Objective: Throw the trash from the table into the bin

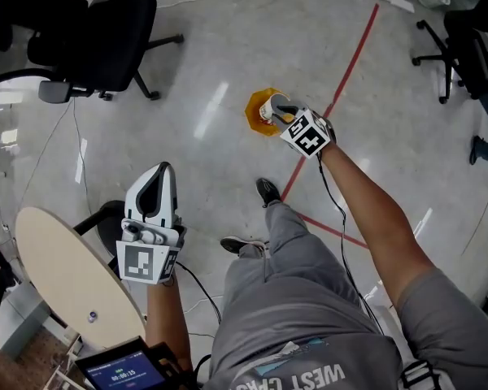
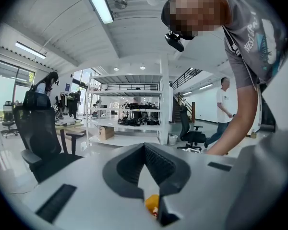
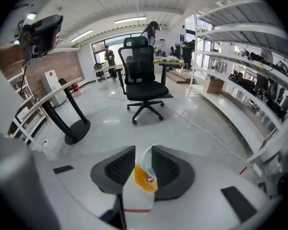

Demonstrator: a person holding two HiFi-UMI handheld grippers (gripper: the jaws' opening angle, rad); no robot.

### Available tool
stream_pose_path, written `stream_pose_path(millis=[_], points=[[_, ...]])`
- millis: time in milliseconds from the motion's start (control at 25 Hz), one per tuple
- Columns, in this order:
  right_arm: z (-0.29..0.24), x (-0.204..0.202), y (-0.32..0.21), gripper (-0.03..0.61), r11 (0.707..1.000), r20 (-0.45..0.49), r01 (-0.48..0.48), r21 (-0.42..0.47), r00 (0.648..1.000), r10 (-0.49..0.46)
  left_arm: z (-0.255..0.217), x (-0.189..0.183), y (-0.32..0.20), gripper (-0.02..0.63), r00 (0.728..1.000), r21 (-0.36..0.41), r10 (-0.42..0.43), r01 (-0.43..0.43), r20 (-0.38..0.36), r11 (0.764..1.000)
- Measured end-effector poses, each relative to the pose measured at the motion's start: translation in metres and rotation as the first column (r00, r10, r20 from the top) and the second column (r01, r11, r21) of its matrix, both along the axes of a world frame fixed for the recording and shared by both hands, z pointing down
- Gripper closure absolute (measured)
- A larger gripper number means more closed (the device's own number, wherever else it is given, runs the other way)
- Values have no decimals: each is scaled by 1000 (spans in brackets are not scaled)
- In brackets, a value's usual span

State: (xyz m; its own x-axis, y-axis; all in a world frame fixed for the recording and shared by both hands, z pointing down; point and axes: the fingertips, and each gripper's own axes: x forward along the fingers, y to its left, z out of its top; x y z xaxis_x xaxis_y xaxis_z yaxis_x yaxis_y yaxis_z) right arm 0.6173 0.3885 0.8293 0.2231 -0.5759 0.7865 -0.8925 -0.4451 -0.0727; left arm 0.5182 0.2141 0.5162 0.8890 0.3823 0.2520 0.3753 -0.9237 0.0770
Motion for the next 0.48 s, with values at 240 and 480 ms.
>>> stream_pose_path(millis=[240,480], points=[[-4,5,-7,476,1000,-3,14,-12,1000,-14,0,-8,-12,571,1000,14,-15,16,-26,1000],[-54,-1,-12,476,999,-60,-15,49,998,18,-28,-35,-16,571,998,26,-43,44,-56,999]])
